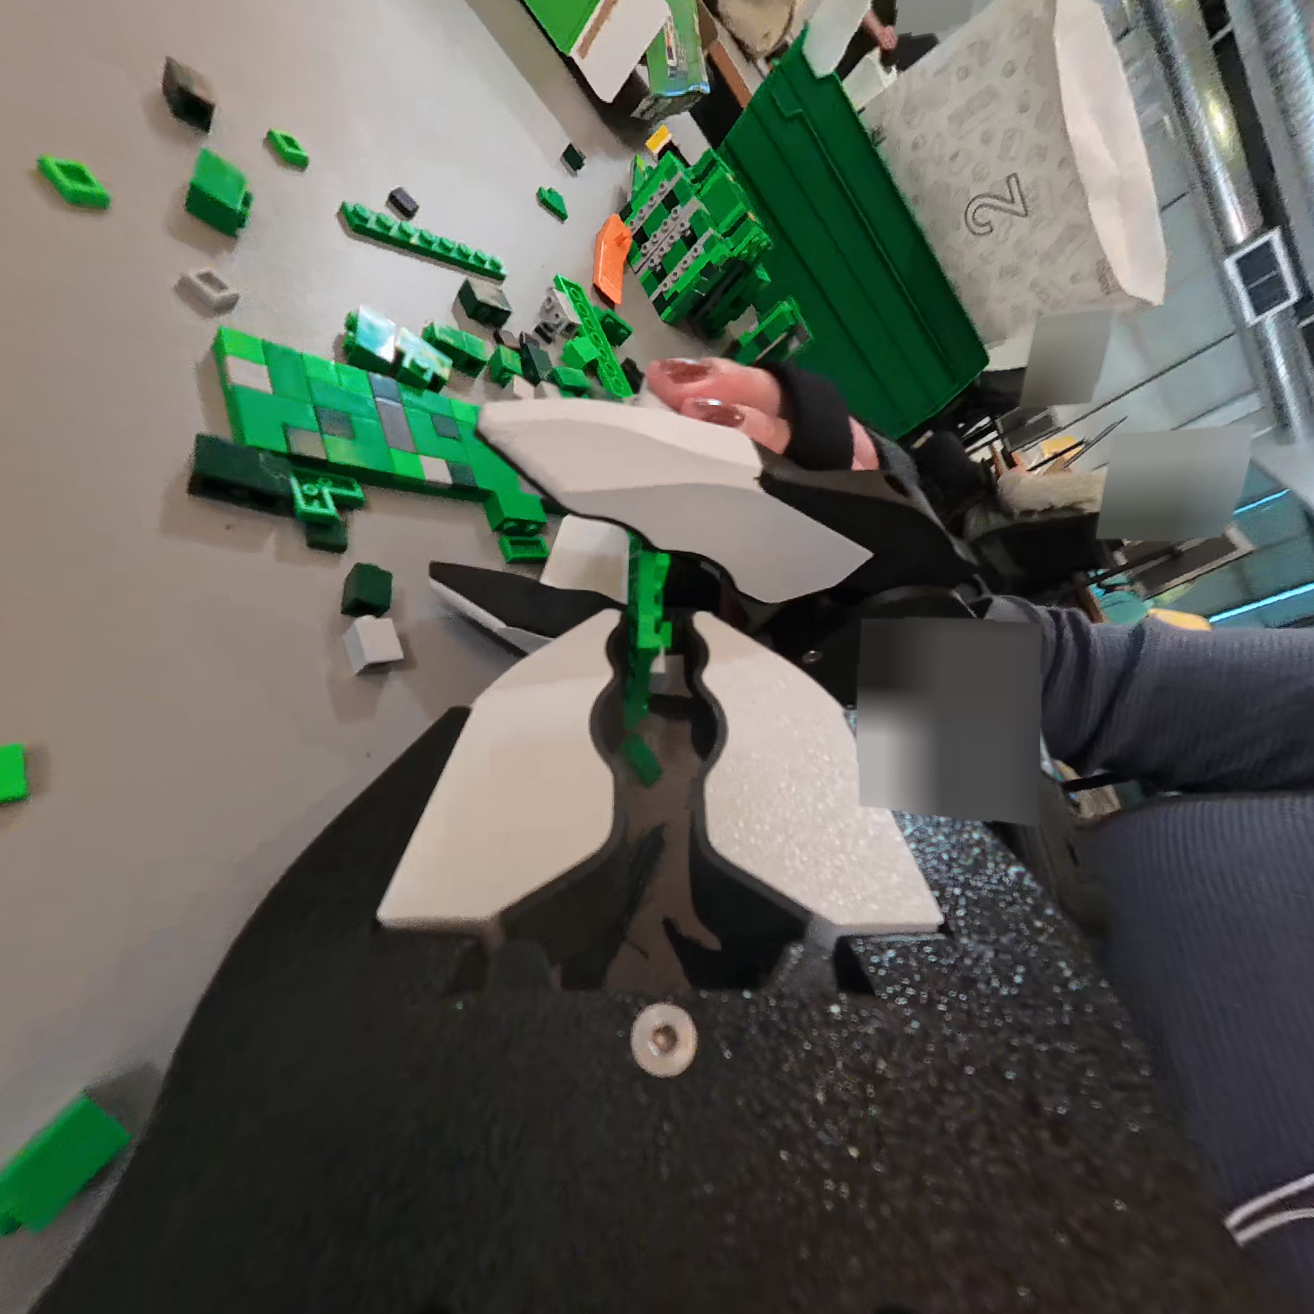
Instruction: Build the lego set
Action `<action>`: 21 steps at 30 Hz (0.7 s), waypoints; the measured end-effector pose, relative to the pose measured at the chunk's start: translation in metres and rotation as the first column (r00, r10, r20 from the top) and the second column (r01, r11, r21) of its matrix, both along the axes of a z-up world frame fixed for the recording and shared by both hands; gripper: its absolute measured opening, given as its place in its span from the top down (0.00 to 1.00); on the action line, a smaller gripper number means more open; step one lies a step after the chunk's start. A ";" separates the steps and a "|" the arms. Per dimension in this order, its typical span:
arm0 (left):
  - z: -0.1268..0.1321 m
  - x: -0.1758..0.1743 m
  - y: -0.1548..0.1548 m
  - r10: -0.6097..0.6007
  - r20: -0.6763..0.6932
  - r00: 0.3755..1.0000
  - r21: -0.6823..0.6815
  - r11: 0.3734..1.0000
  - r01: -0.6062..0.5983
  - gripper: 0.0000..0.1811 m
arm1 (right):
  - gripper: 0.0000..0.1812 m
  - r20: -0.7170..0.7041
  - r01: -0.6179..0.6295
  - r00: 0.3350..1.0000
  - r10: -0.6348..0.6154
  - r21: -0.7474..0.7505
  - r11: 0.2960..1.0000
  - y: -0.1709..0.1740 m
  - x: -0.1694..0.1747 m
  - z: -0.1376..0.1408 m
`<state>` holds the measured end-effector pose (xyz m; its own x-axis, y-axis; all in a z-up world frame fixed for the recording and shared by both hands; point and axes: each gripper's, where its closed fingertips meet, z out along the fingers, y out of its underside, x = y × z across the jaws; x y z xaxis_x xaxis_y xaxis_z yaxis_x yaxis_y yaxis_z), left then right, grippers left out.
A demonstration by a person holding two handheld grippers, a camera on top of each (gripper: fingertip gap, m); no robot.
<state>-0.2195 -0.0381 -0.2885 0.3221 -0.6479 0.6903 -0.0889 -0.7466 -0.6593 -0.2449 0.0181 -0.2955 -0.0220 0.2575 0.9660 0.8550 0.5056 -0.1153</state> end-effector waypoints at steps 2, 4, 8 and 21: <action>0.003 0.004 0.000 -0.010 0.000 1.000 0.041 0.999 0.010 0.90 | 0.79 -0.007 -0.017 1.000 0.017 -0.014 1.000 -0.002 -0.002 -0.001; 0.000 0.005 0.003 0.004 -0.029 1.000 0.060 0.998 -0.003 0.94 | 0.79 -0.006 -0.036 0.999 0.036 -0.009 0.999 -0.004 -0.004 0.000; -0.001 0.005 0.002 0.007 -0.036 0.999 0.052 0.999 -0.005 0.97 | 0.79 -0.020 -0.070 0.997 0.070 -0.006 0.998 -0.008 -0.007 0.001; -0.003 0.004 -0.001 0.005 -0.040 0.999 0.025 1.000 -0.004 0.96 | 0.79 -0.025 -0.079 0.997 0.078 -0.049 0.996 -0.010 -0.008 -0.003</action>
<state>-0.2151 -0.0386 -0.2914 0.3523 -0.6630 0.6606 -0.1123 -0.7307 -0.6734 -0.2530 0.0077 -0.2980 -0.0220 0.3038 0.9525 0.8096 0.5643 -0.1613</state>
